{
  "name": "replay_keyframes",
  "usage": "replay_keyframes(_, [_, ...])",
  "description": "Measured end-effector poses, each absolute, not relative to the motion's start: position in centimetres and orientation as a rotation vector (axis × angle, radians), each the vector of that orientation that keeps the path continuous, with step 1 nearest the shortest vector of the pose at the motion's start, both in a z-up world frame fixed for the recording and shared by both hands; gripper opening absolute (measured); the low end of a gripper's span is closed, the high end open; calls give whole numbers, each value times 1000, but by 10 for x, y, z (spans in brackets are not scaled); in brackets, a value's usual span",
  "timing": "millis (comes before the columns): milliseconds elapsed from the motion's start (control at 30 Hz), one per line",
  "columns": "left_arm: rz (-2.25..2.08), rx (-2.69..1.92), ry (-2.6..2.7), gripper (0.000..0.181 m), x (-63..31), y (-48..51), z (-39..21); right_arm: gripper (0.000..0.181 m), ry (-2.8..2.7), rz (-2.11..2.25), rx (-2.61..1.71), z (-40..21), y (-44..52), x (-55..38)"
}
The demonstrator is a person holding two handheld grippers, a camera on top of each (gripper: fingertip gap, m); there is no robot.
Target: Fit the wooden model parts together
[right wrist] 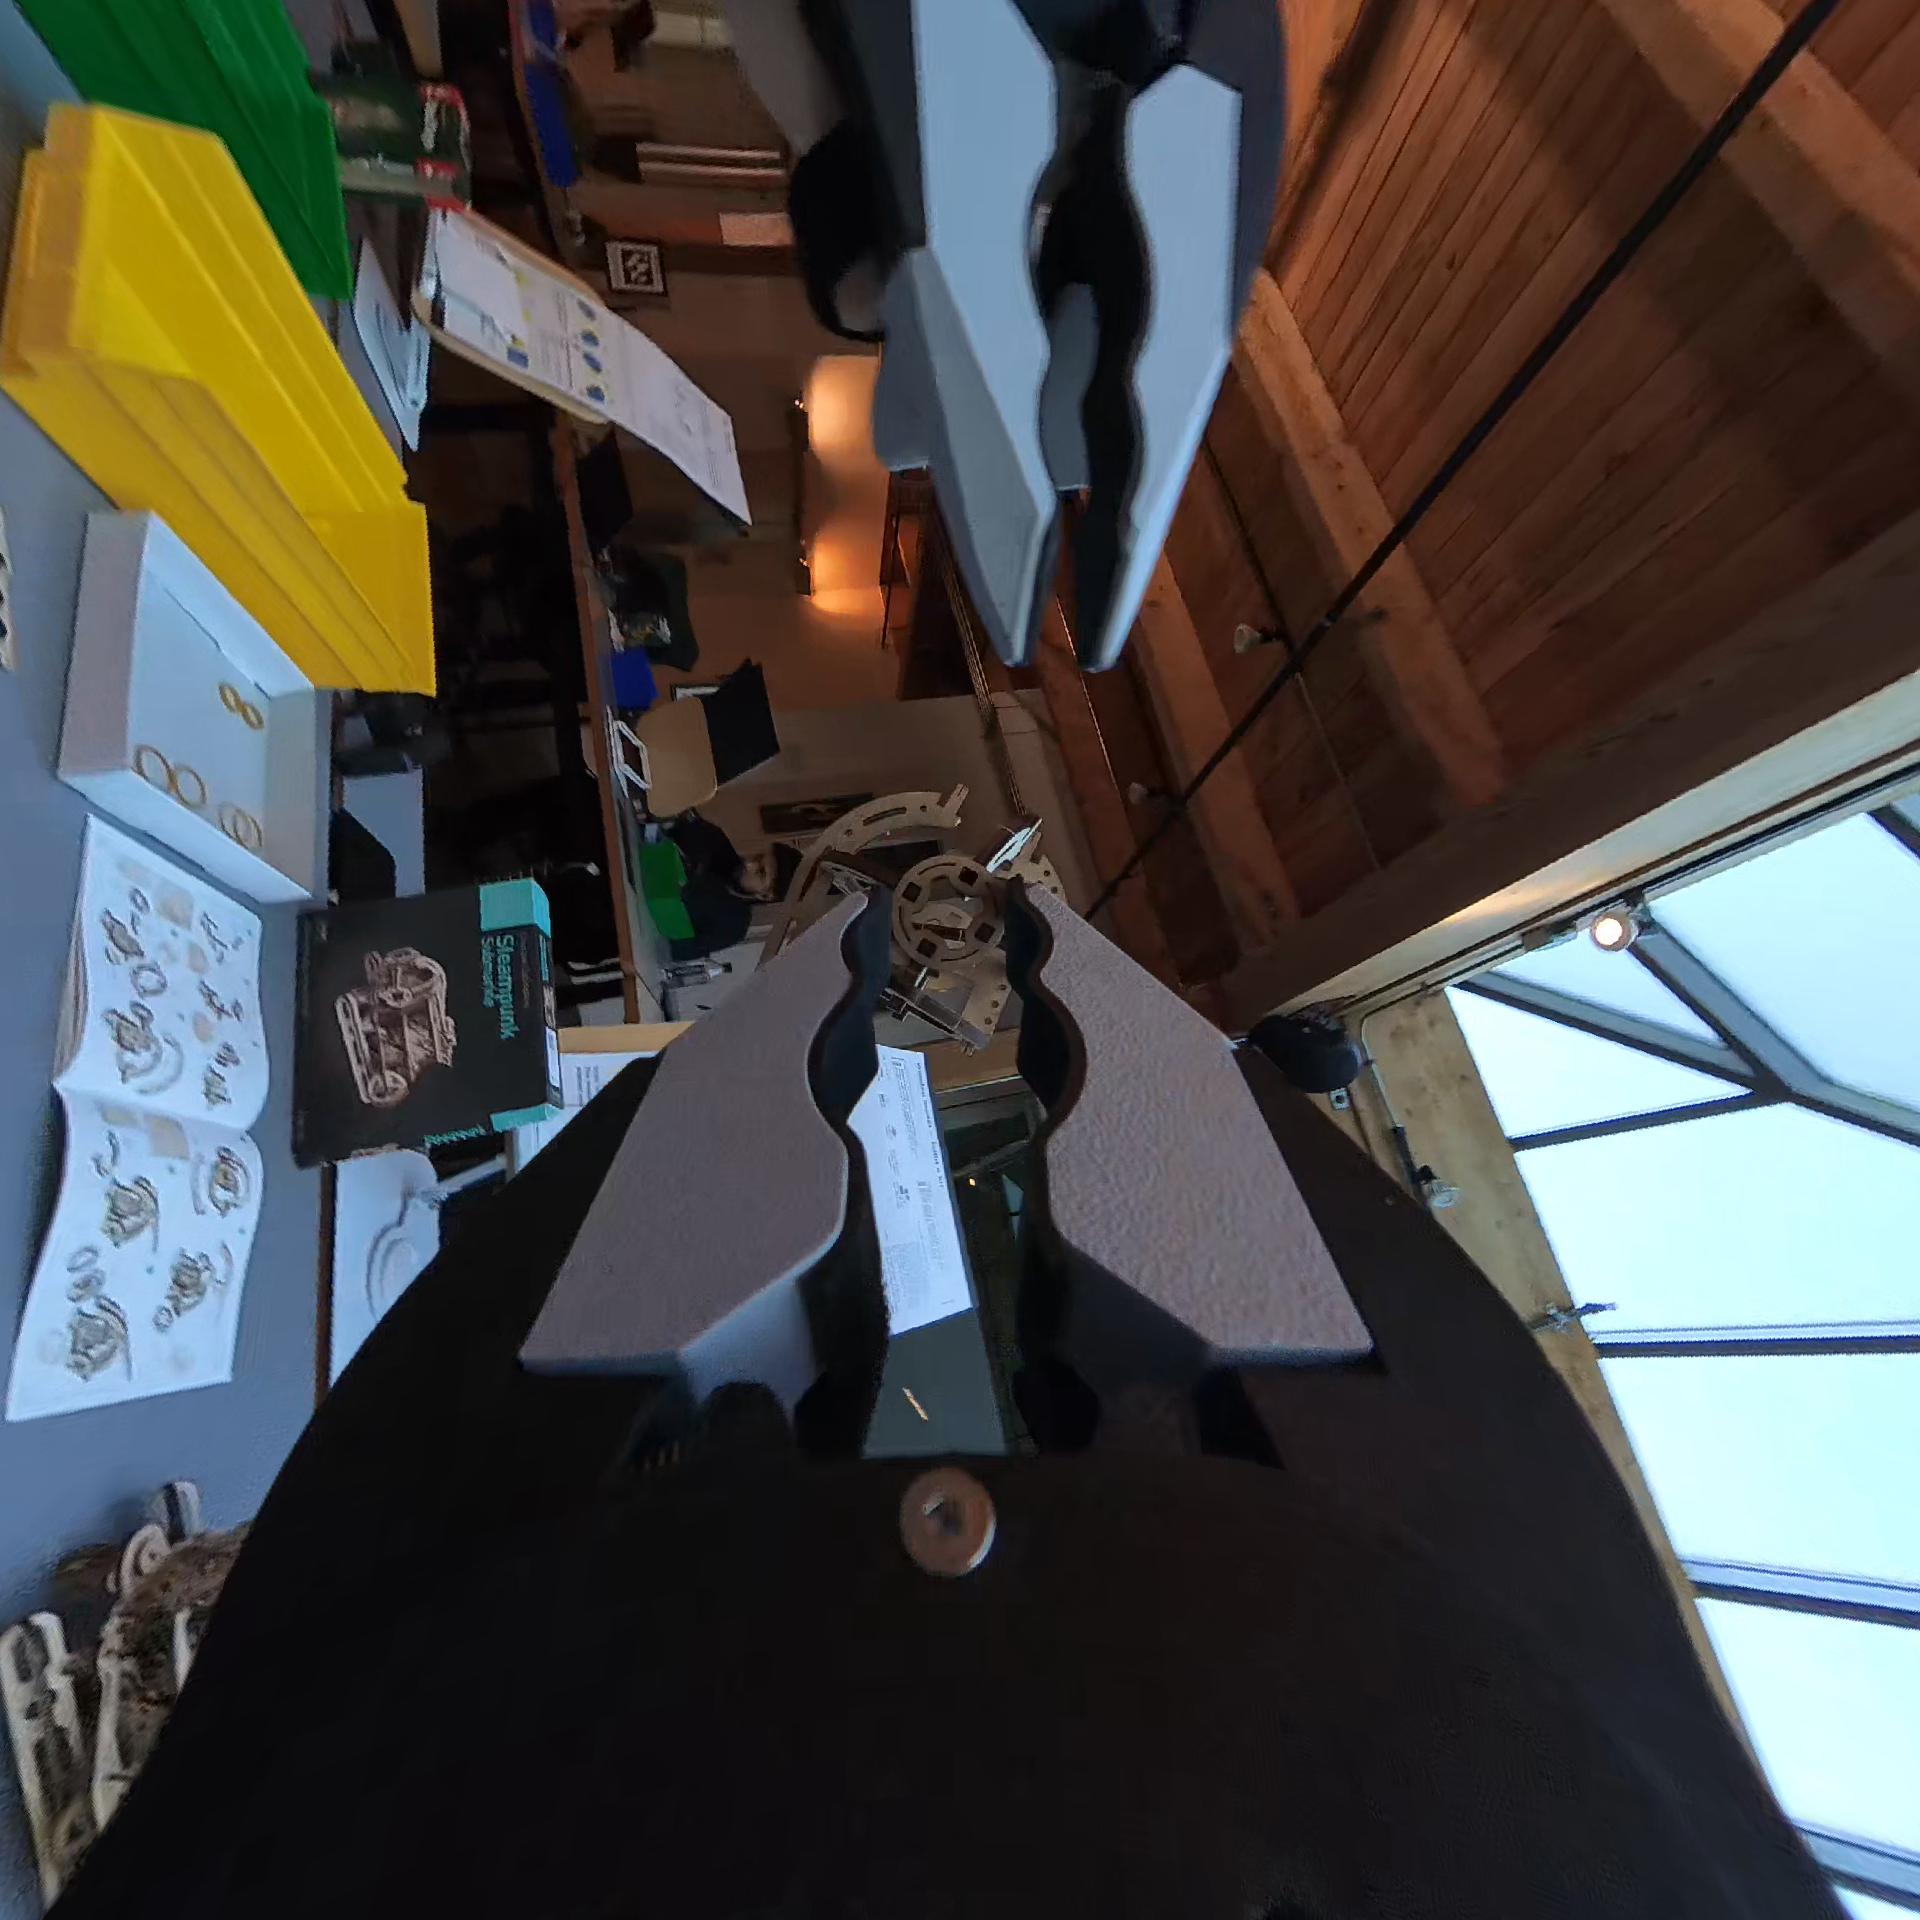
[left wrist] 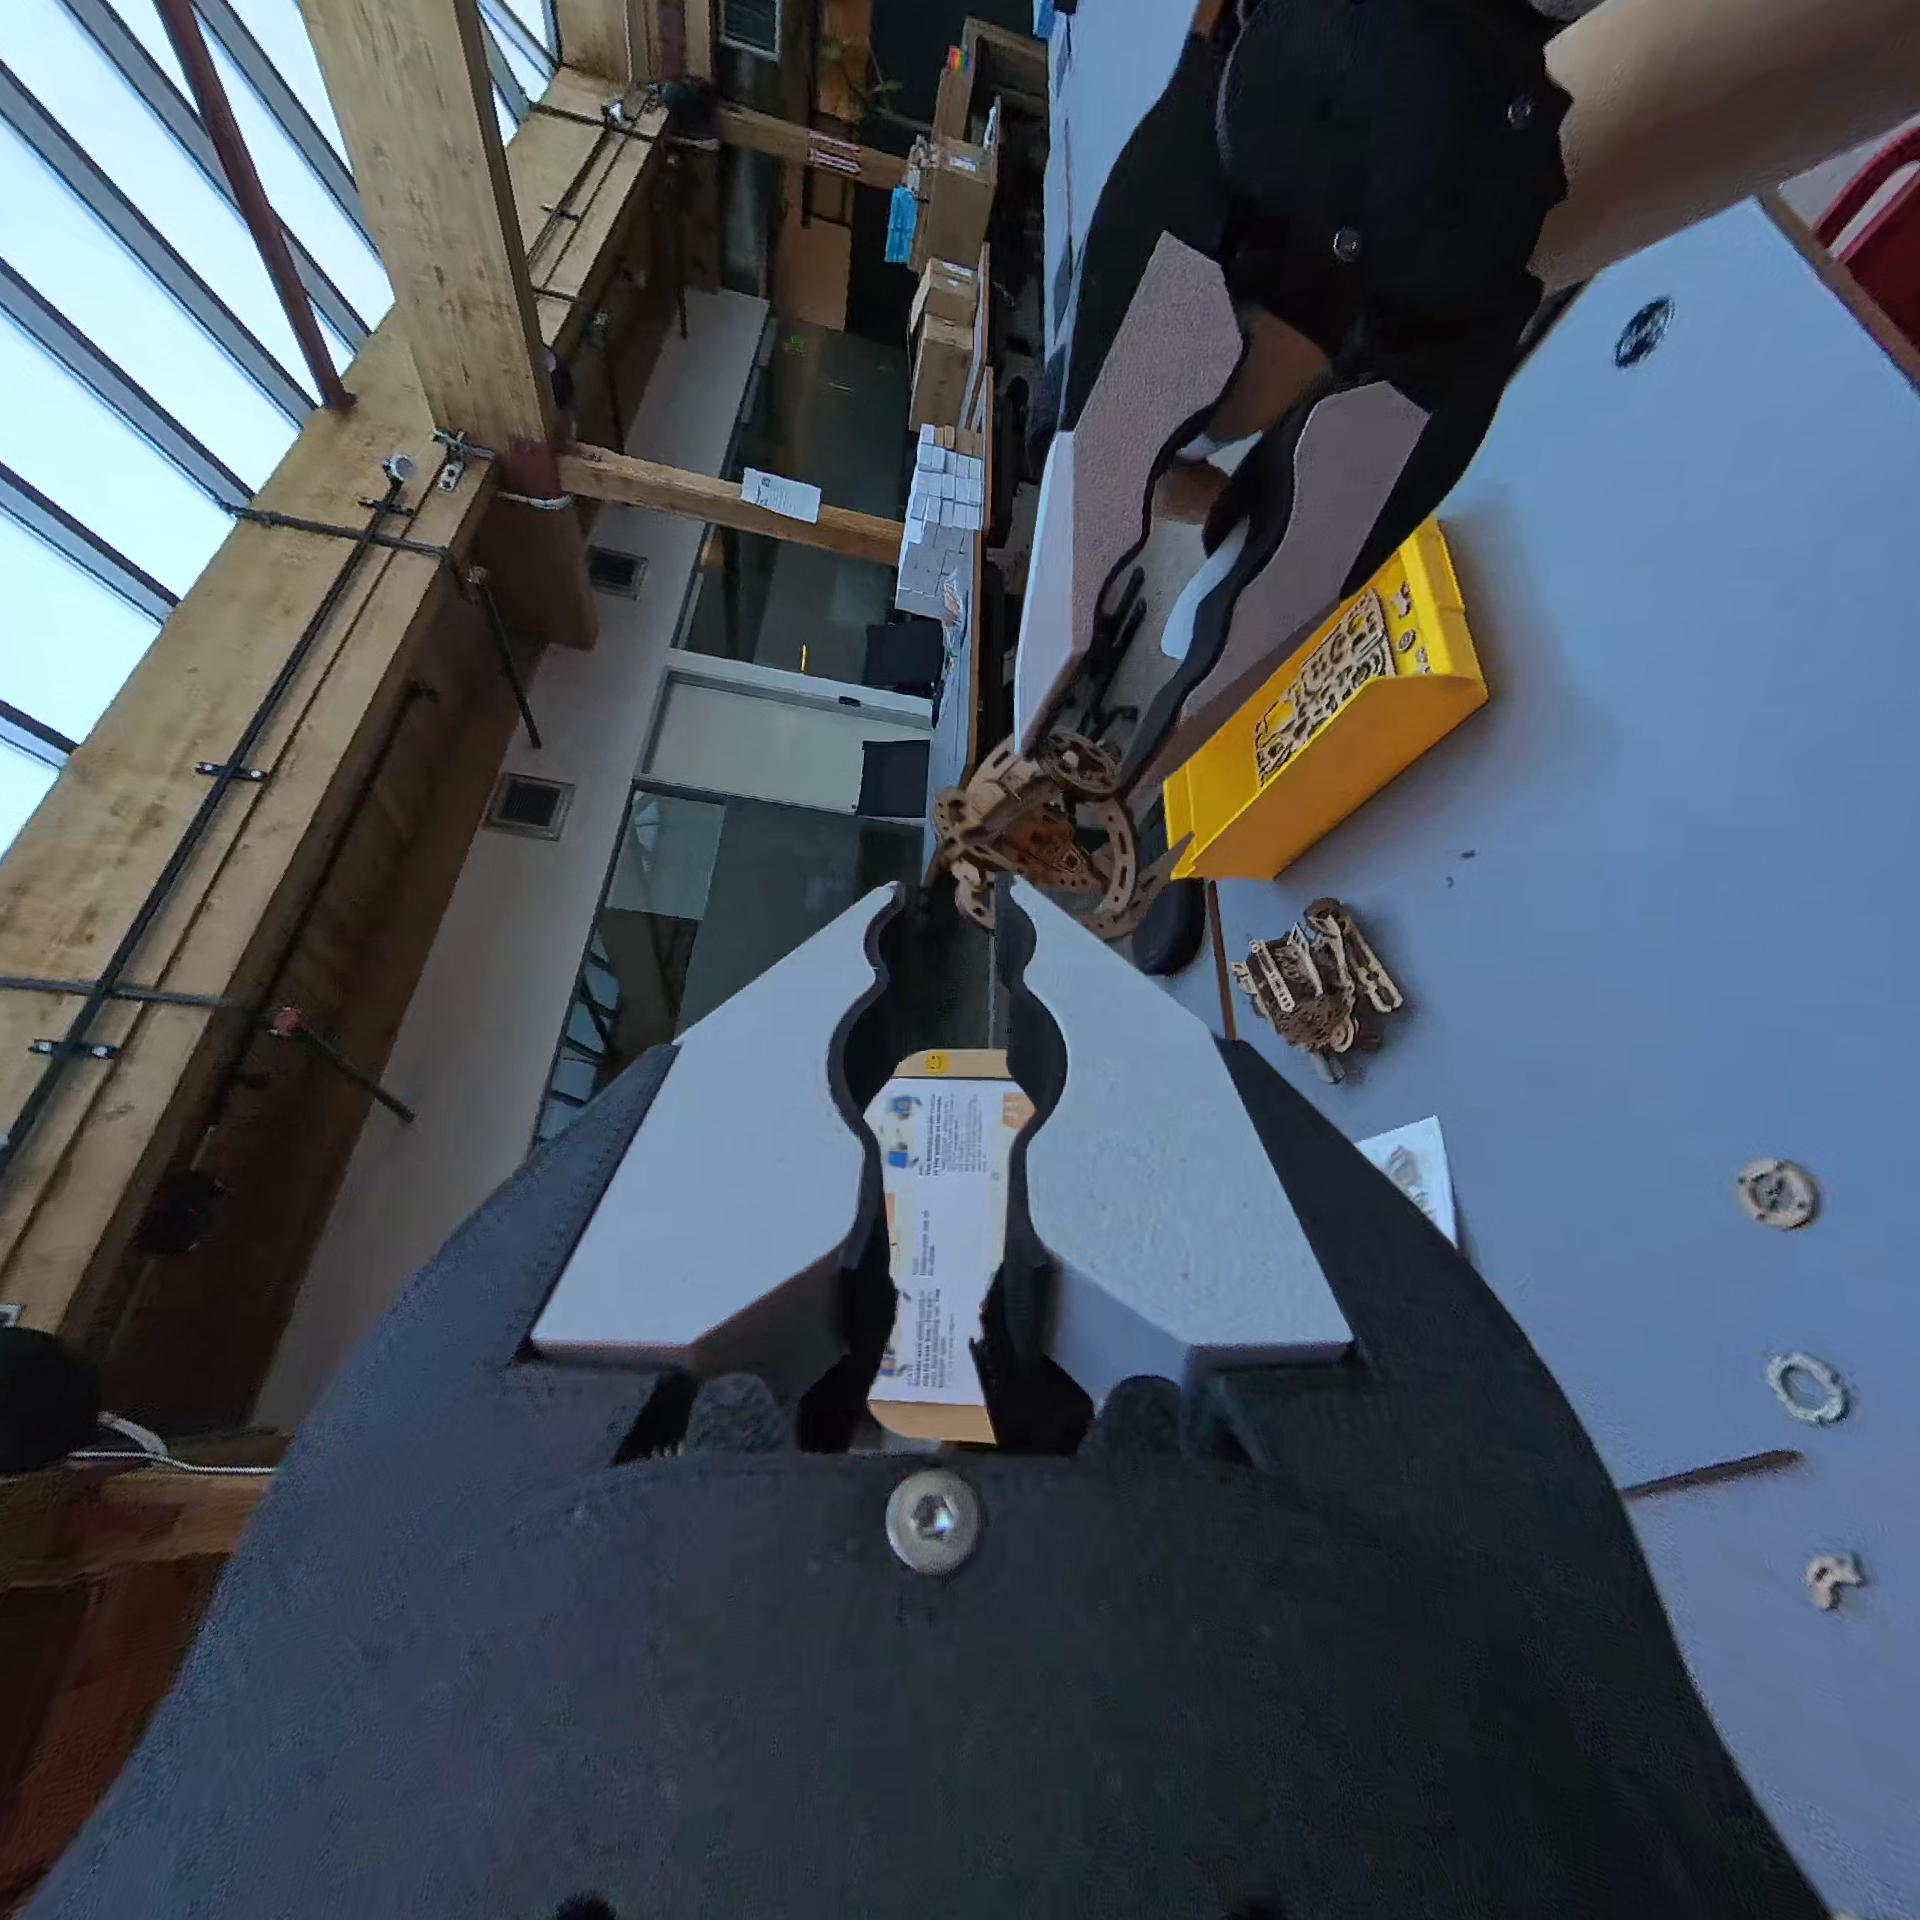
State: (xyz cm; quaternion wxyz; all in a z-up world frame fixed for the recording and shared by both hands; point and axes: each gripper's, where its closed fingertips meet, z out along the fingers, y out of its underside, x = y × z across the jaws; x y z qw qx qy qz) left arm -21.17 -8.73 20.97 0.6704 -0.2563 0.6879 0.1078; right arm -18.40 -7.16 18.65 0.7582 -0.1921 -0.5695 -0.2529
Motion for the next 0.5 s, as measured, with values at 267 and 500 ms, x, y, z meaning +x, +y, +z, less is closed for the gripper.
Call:
replay_keyframes(267, [554, -420, 1693, 17, -204, -81, 198, 20, -1301, -572, -422, 186, -68, -192])
replay_keyframes(500, [256, -672, 1450, 16, -200, -101, 230, 20, -1112, -531, -437, 223, -84, -179])
